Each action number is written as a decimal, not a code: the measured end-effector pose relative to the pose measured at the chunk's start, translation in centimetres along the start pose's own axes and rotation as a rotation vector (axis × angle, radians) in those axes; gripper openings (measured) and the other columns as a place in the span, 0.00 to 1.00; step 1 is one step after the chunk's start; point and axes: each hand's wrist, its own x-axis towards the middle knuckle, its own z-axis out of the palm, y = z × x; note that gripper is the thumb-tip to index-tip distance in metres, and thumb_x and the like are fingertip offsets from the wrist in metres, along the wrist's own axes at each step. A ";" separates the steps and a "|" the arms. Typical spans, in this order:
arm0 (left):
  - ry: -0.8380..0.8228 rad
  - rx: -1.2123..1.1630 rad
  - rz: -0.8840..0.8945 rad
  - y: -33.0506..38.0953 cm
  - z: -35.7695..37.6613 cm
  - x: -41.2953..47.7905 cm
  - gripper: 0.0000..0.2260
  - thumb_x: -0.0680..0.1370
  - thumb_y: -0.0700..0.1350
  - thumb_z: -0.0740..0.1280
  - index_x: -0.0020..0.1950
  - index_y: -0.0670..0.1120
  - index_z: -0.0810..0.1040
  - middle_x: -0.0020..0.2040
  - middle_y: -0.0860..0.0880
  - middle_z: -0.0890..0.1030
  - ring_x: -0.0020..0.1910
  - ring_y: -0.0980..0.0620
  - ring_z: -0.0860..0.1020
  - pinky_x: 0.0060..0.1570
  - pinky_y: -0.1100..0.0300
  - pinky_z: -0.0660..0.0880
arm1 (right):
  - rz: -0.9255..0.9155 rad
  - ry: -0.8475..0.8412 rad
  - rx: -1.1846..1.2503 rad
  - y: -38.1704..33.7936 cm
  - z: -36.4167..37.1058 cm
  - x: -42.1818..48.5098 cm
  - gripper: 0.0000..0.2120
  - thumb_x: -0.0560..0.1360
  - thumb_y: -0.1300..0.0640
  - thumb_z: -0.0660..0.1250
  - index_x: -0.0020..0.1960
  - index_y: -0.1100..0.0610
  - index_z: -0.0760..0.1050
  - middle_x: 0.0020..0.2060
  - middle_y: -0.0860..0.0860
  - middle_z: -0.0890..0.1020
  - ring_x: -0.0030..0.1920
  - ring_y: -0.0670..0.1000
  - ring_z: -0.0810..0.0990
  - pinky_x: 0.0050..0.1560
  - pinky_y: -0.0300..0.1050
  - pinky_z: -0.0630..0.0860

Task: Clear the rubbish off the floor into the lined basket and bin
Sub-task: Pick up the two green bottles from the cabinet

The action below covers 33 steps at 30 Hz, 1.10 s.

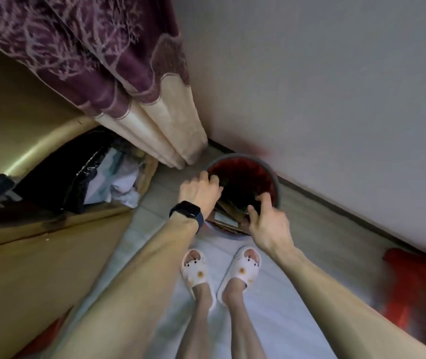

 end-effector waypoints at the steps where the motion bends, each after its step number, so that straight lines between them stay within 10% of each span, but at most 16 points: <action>1: -0.007 0.005 0.015 -0.2 0.8 0.3 0.18 0.84 0.54 0.53 0.65 0.44 0.71 0.59 0.42 0.73 0.52 0.40 0.78 0.39 0.53 0.65 | -0.010 -0.018 -0.001 0.1 0.8 0.3 0.11 0.82 0.51 0.58 0.62 0.53 0.64 0.45 0.56 0.82 0.46 0.63 0.80 0.42 0.51 0.73; 20: -0.207 0.020 0.016 -4.1 12.9 3.1 0.23 0.78 0.44 0.65 0.72 0.49 0.66 0.63 0.48 0.76 0.64 0.45 0.72 0.59 0.49 0.69 | -0.003 -0.232 -0.196 2.3 15.6 6.1 0.19 0.84 0.50 0.52 0.73 0.53 0.57 0.57 0.59 0.78 0.58 0.61 0.73 0.45 0.52 0.71; 25: -0.311 0.003 0.078 -5.4 13.1 1.7 0.33 0.79 0.45 0.64 0.80 0.50 0.51 0.72 0.49 0.67 0.68 0.43 0.67 0.62 0.47 0.70 | 0.029 -0.344 -0.184 2.3 14.6 6.6 0.32 0.79 0.49 0.60 0.79 0.50 0.50 0.61 0.59 0.76 0.59 0.63 0.75 0.56 0.53 0.74; 28: -0.349 -0.040 0.046 -4.7 11.5 -0.4 0.28 0.77 0.47 0.65 0.76 0.50 0.61 0.72 0.48 0.66 0.67 0.43 0.69 0.62 0.47 0.69 | 0.030 -0.409 -0.200 1.2 12.4 5.1 0.40 0.75 0.50 0.63 0.81 0.50 0.46 0.63 0.60 0.75 0.60 0.64 0.76 0.61 0.54 0.74; 33: -0.369 -0.030 0.031 -3.0 6.7 -6.0 0.16 0.77 0.46 0.62 0.66 0.49 0.71 0.65 0.46 0.72 0.65 0.44 0.70 0.61 0.50 0.67 | 0.000 -0.328 -0.215 -1.7 7.4 -1.1 0.24 0.78 0.54 0.60 0.74 0.54 0.64 0.63 0.60 0.77 0.61 0.63 0.75 0.59 0.50 0.71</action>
